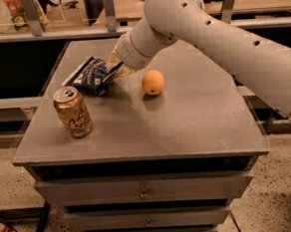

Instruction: Move blue chip bag near orange can

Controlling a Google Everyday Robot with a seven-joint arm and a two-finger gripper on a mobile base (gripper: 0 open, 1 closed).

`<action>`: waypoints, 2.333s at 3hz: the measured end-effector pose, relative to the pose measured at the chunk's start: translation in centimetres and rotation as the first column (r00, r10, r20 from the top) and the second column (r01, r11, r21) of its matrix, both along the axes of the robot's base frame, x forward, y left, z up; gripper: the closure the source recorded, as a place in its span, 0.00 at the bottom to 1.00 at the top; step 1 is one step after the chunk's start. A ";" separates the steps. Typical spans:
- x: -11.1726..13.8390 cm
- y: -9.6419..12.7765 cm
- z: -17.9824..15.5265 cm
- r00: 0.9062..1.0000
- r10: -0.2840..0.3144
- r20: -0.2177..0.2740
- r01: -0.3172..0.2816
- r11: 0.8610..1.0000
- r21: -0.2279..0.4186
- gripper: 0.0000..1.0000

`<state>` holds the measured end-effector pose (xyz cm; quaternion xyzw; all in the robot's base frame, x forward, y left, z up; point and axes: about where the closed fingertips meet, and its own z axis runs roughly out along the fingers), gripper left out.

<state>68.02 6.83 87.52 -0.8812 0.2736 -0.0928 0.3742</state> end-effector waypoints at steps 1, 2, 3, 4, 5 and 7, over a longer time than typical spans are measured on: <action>-1.2 0.9 -0.2 0.999 0.045 0.011 -0.045 0.999 -0.011 1.00; -2.1 1.6 -0.1 0.996 0.081 0.024 -0.080 0.997 -0.017 1.00; -3.3 2.1 0.2 0.992 0.120 0.035 -0.119 0.993 -0.023 1.00; -4.4 2.3 0.7 0.986 0.163 0.047 -0.162 0.987 -0.026 1.00; -5.2 2.4 1.1 0.979 0.199 0.054 -0.198 0.980 -0.023 0.83; -5.9 2.8 1.3 0.971 0.234 0.056 -0.233 0.972 -0.025 0.36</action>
Offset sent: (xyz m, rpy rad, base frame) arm -0.0315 0.0194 0.0032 -0.0212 -0.0457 0.1181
